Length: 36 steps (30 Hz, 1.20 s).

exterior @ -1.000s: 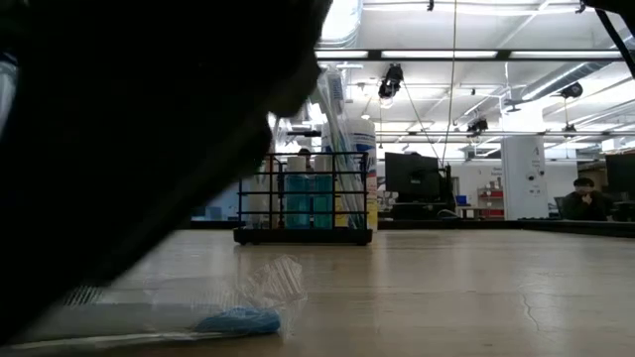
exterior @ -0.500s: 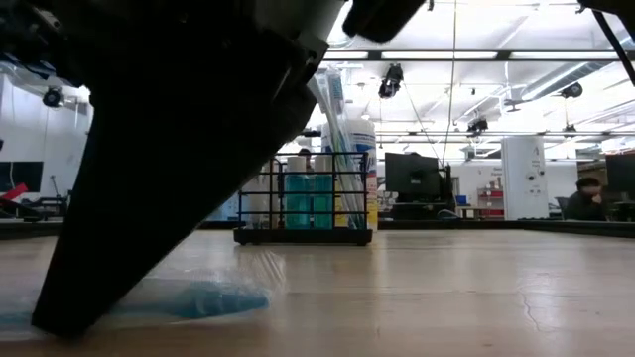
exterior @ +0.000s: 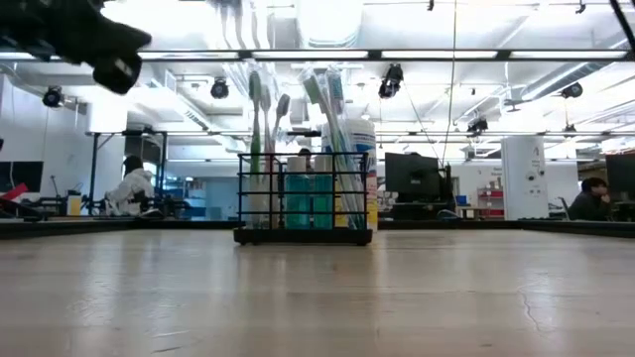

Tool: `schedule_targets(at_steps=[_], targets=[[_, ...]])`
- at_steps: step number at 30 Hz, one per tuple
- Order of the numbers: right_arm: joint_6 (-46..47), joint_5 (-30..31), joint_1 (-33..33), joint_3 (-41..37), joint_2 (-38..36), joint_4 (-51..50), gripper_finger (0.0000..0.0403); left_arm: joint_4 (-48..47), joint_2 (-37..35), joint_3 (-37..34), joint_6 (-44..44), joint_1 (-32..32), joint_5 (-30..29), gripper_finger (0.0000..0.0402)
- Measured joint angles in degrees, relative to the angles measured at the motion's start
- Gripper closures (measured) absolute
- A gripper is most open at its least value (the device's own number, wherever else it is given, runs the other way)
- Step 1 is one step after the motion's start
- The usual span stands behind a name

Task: Pick & Place toothbrushing station
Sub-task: Put the blue toothbrush into the black wire organizer

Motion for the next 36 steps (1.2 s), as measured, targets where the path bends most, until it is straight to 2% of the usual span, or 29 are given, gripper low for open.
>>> schedule_targets(at_steps=[2, 5, 10, 12, 17, 21, 24, 27, 32, 36], targets=[[-2.5, 2.8, 0.0, -0.6, -3.0, 0.1, 0.0385, 1.5, -0.2, 0.4, 1.7, 0.0, 1.7, 0.0392], [-6.9, 3.7, -0.4, -3.5, -8.3, 1.8, 0.0385, 5.4, -0.3, 0.6, 4.3, 0.0, 5.4, 0.0392], [-11.5, 3.6, -2.8, -15.8, -21.7, 10.9, 0.0385, 10.5, -0.5, 0.5, 7.5, 0.0, 7.4, 0.0392], [-12.8, 2.7, -4.6, -24.2, -27.0, 18.1, 0.0385, 11.5, -0.3, 0.2, 8.9, 0.0, 6.6, 0.0392], [-14.2, -9.2, -10.2, -47.0, -37.7, 47.2, 0.0385, 14.0, 0.6, 0.2, 9.1, 0.0, 0.5, 0.0392], [-12.7, -13.0, -15.0, -60.0, -40.7, 65.0, 0.0385, 15.6, 2.5, -0.6, 10.3, 0.0, -1.4, 0.0385], [-10.6, -15.9, -18.3, -65.7, -40.4, 73.1, 0.0385, 20.5, 5.4, -2.0, 12.8, -0.1, -0.4, 0.0356], [-8.3, -16.5, -20.6, -68.0, -40.3, 78.7, 0.0385, 27.3, 9.5, -2.3, 13.7, 0.0, -0.5, 0.0312], [-7.6, -16.6, -22.6, -68.6, -39.2, 79.1, 0.0385, 37.9, 16.8, -1.7, 17.9, 0.1, -0.6, 0.0221], [-7.7, -16.3, -23.5, -67.7, -39.4, 79.8, 0.0385, 42.1, 21.8, -0.1, 20.5, 0.4, -0.9, 0.0151]])
